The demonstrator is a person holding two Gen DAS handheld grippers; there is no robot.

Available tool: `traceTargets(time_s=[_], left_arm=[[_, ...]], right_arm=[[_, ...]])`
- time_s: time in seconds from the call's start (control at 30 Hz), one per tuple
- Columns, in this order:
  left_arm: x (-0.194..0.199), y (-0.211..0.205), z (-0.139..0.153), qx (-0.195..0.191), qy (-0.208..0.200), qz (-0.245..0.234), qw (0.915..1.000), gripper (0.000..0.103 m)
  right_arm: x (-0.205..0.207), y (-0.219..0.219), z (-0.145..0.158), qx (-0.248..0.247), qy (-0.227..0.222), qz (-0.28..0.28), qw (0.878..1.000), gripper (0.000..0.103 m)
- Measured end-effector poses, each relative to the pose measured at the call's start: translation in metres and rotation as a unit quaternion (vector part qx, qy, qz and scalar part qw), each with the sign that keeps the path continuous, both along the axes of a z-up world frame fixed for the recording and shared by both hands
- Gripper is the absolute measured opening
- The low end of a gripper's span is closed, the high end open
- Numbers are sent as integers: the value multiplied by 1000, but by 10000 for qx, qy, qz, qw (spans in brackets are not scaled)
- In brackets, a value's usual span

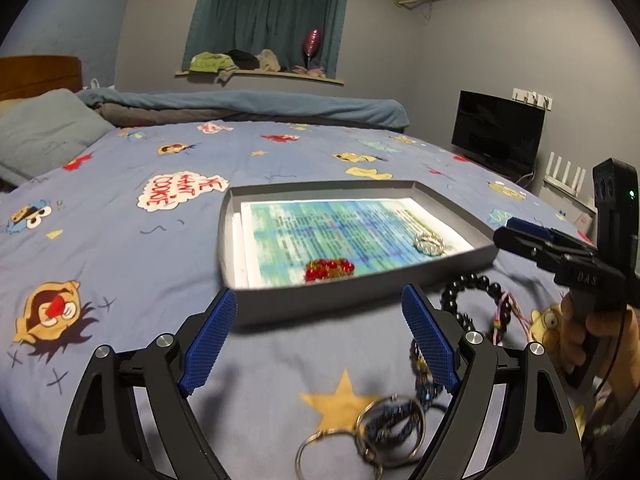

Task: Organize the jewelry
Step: 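Withdraw both open tools from the box back to the jewelry pile, then grasp a large silver hoop with the left tool while the right tool grasps the pearl bar hairpin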

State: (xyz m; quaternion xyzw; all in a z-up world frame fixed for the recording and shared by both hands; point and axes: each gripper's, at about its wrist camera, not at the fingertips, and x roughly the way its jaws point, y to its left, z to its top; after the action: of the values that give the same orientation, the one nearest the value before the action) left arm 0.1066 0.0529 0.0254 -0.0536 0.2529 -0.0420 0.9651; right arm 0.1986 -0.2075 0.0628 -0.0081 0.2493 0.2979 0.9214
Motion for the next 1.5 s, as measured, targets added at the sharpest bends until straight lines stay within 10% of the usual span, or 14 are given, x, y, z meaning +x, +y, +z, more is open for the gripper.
traceTargets(time_s=[0.77,1.5], left_arm=[[-55,-27,-23,371,146,-645,9971,84],[-35,-54,-44,977,738,-848,9888,48]], right_arm=[[-36,-19,-14,-146,105,68,9998,86],[-65,-7,-23,-502,71,418,9978,86]])
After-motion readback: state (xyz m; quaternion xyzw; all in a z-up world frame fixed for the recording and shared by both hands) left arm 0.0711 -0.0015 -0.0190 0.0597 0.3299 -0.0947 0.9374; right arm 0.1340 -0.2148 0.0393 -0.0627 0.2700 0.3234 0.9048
